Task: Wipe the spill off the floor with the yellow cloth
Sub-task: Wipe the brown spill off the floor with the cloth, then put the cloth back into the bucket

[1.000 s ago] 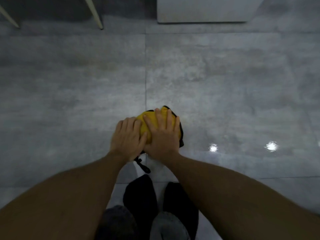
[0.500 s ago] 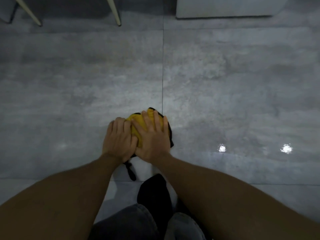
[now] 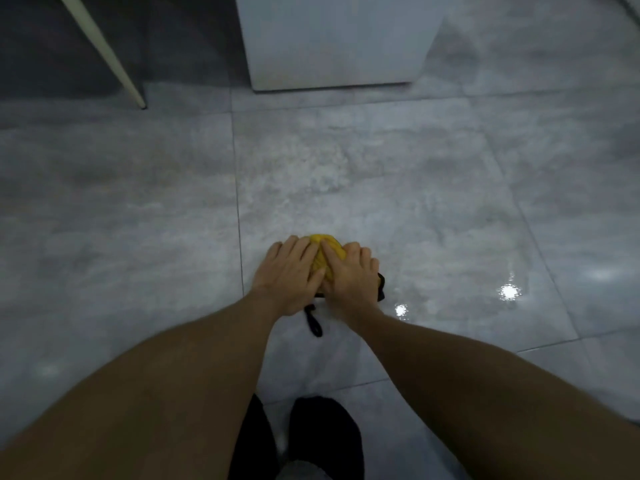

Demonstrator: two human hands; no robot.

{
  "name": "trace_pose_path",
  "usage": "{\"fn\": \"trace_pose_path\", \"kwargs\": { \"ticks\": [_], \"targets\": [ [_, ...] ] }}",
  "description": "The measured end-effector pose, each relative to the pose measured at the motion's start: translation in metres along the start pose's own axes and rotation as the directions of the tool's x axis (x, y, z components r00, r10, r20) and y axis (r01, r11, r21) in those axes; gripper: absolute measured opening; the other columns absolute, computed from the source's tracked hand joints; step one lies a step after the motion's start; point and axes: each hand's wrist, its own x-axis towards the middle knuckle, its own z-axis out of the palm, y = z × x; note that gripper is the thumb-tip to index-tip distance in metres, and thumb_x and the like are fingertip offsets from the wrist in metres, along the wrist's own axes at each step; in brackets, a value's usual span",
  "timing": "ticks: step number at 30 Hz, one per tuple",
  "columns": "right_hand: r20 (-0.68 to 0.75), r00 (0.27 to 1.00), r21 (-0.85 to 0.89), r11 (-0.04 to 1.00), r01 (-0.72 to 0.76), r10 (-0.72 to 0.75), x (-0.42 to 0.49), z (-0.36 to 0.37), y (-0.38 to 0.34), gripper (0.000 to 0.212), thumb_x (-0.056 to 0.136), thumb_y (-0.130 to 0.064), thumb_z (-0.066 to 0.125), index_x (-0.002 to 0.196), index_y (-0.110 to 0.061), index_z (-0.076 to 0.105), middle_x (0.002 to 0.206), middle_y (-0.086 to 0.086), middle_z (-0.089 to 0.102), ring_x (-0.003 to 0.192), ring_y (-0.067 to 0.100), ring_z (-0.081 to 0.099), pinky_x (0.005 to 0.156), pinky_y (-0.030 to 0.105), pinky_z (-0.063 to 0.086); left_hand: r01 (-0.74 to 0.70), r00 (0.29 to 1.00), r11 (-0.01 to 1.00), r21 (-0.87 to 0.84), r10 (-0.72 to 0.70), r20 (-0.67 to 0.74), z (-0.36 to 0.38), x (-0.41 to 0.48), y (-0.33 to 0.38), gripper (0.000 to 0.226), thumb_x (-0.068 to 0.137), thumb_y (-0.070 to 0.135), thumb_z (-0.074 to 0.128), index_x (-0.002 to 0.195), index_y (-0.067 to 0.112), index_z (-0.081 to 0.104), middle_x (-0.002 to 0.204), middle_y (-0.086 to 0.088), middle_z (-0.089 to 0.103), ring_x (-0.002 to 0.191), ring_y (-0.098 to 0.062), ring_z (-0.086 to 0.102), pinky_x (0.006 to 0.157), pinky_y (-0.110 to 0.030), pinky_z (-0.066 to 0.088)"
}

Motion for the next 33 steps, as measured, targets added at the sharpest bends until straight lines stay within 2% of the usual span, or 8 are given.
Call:
{"fn": "trace_pose_path", "kwargs": {
  "ticks": [2, 5, 10, 15, 19, 23, 27, 33],
  "targets": [
    [-0.017, 1.0, 0.046, 0.999, -0.017, 0.017, 0.003, -0.017, 0.011, 0.045, 0.096, -0.043, 0.052, 0.133, -0.021, 0.064, 0.1, 0.016, 0.058, 0.085, 0.036, 0.053, 0.067, 0.044, 0.048, -0.068, 0.997, 0.997, 0.03, 0.067, 0.05, -0.012, 0.008, 0.009, 0.066, 0.095, 0.051, 0.013, 0.144, 0.014, 0.039, 0.147, -0.005, 0.043, 0.128, -0.025, 0.04, 0.108, -0.041, 0.03],
    [-0.06, 0.997, 0.091, 0.995, -0.034, 0.039, 0.013, -0.058, 0.018, 0.049, 0.1, -0.045, 0.035, 0.132, -0.023, 0.064, 0.103, 0.016, 0.055, 0.091, 0.036, 0.051, 0.065, 0.046, 0.051, -0.124, 0.991, 0.992, 0.037, 0.122, 0.06, -0.044, 0.022, 0.024, 0.061, 0.103, 0.05, 0.02, 0.152, 0.014, 0.028, 0.157, -0.006, 0.033, 0.138, -0.025, 0.033, 0.113, -0.04, 0.025],
    [-0.141, 0.984, 0.112, 0.989, -0.097, 0.112, 0.032, -0.153, 0.025, 0.039, 0.106, -0.046, 0.044, 0.138, -0.029, 0.058, 0.117, 0.014, 0.05, 0.109, 0.033, 0.048, 0.062, 0.038, 0.039, -0.191, 0.98, 0.967, 0.17, 0.178, 0.088, -0.141, 0.042, 0.061, 0.068, 0.103, 0.055, 0.018, 0.158, 0.015, 0.012, 0.166, -0.004, 0.017, 0.149, -0.025, 0.018, 0.119, -0.042, 0.017],
    [-0.257, 0.95, 0.144, 0.979, -0.145, 0.178, 0.023, -0.258, 0.042, 0.04, 0.106, -0.052, 0.041, 0.138, -0.034, 0.054, 0.115, 0.009, 0.047, 0.105, 0.029, 0.049, 0.065, 0.038, 0.039, -0.264, 0.963, 0.911, 0.316, 0.265, 0.041, -0.248, 0.045, 0.13, 0.062, 0.102, 0.055, 0.017, 0.153, 0.021, 0.026, 0.161, -0.004, 0.028, 0.144, -0.025, 0.029, 0.115, -0.045, 0.025],
    [-0.371, 0.89, 0.188, 0.96, -0.207, 0.265, -0.015, -0.333, 0.069, 0.038, 0.105, -0.051, 0.043, 0.136, -0.033, 0.056, 0.113, 0.009, 0.047, 0.102, 0.029, 0.051, 0.068, 0.038, 0.039, -0.291, 0.949, 0.887, 0.359, 0.315, -0.009, -0.297, 0.027, 0.205, 0.061, 0.102, 0.056, 0.015, 0.155, 0.026, 0.022, 0.161, -0.003, 0.028, 0.144, -0.026, 0.029, 0.114, -0.047, 0.026],
    [-0.421, 0.813, 0.245, 0.914, -0.325, 0.402, -0.068, -0.384, 0.11, 0.036, 0.102, -0.049, 0.046, 0.135, -0.037, 0.056, 0.112, 0.007, 0.047, 0.102, 0.03, 0.053, 0.072, 0.04, 0.047, -0.345, 0.915, 0.863, 0.368, 0.396, -0.071, -0.307, 0.013, 0.291, 0.061, 0.102, 0.056, 0.015, 0.154, 0.026, 0.023, 0.159, -0.003, 0.031, 0.142, -0.027, 0.032, 0.112, -0.047, 0.028],
    [-0.42, 0.727, 0.3, 0.839, -0.453, 0.543, -0.137, -0.4, 0.152, 0.028, 0.101, -0.041, 0.05, 0.126, -0.037, 0.059, 0.11, 0.006, 0.047, 0.096, 0.033, 0.058, 0.073, 0.04, 0.051, -0.442, 0.867, 0.825, 0.352, 0.494, -0.07, -0.28, -0.004, 0.37, 0.061, 0.101, 0.055, 0.015, 0.154, 0.026, 0.022, 0.159, -0.006, 0.031, 0.142, -0.028, 0.031, 0.112, -0.049, 0.027],
    [-0.21, 0.592, 0.269, 0.628, -0.73, 0.778, -0.227, -0.36, 0.189, 0.028, 0.1, -0.046, 0.043, 0.119, -0.036, 0.061, 0.116, 0.005, 0.047, 0.107, 0.032, 0.059, 0.083, 0.043, 0.053, -0.543, 0.84, 0.815, 0.205, 0.532, 0.108, -0.215, -0.04, 0.441, 0.062, 0.102, 0.056, 0.011, 0.159, 0.03, 0.008, 0.167, -0.004, 0.012, 0.152, -0.025, 0.01, 0.121, -0.049, 0.009]
  ]
}}
